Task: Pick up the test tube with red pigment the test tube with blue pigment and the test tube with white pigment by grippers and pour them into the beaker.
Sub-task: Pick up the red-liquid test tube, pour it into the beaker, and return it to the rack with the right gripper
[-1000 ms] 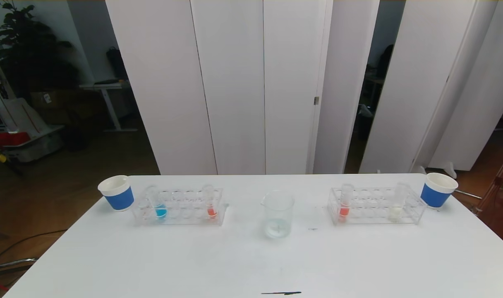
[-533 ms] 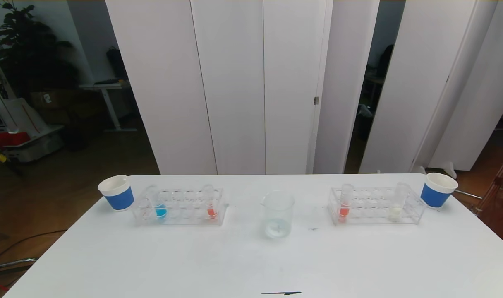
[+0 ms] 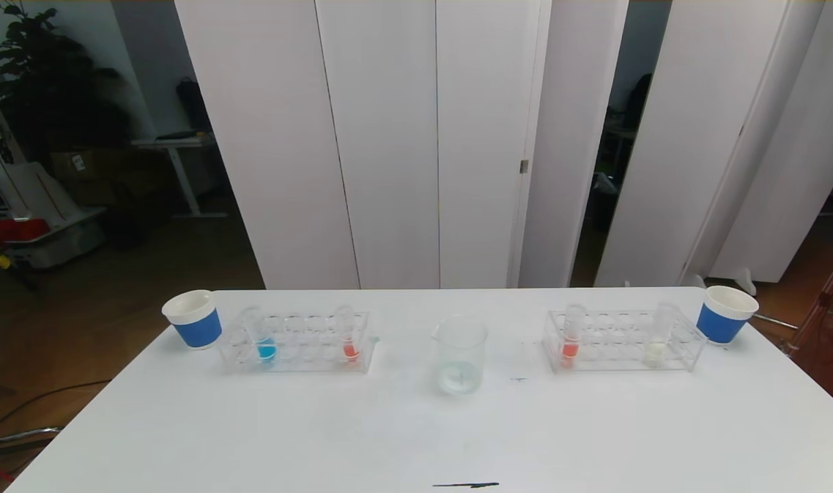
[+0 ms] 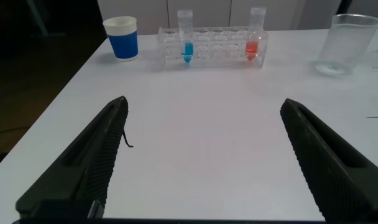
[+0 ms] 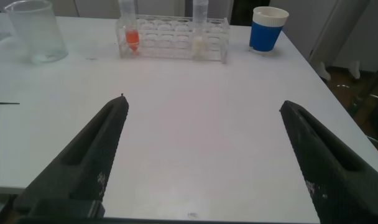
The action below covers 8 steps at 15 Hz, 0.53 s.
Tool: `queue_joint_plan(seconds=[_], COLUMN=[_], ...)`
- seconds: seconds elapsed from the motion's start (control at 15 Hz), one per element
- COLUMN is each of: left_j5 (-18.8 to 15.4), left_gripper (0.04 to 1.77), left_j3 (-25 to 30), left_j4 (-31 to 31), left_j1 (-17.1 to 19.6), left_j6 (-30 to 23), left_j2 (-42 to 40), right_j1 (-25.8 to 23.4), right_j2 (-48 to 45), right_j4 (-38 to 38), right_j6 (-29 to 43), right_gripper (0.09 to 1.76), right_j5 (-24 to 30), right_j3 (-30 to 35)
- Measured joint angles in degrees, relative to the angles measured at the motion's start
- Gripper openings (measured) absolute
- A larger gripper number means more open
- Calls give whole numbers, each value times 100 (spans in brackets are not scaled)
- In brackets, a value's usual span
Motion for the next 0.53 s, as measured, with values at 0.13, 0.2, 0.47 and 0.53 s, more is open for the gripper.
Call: queue_joint_plan(seconds=[0.13, 0.2, 0.47, 0.53], left_j5=[-2, -2, 0, 0], left_gripper=[175, 175, 175, 175], left_j3=[0, 0, 0, 0], left_j4=[0, 0, 0, 0], left_j1=[0, 0, 0, 0], left_j6=[0, 0, 0, 0], left_j2=[0, 0, -2, 0], right_j1=[2, 2, 2, 2], right_j2=[0, 0, 0, 0], right_j4=[0, 0, 9, 9], right_j6=[2, 0, -16, -20], right_gripper=[175, 175, 175, 175], right_j5=[2, 2, 2, 2], right_j3=[-5, -5, -5, -5])
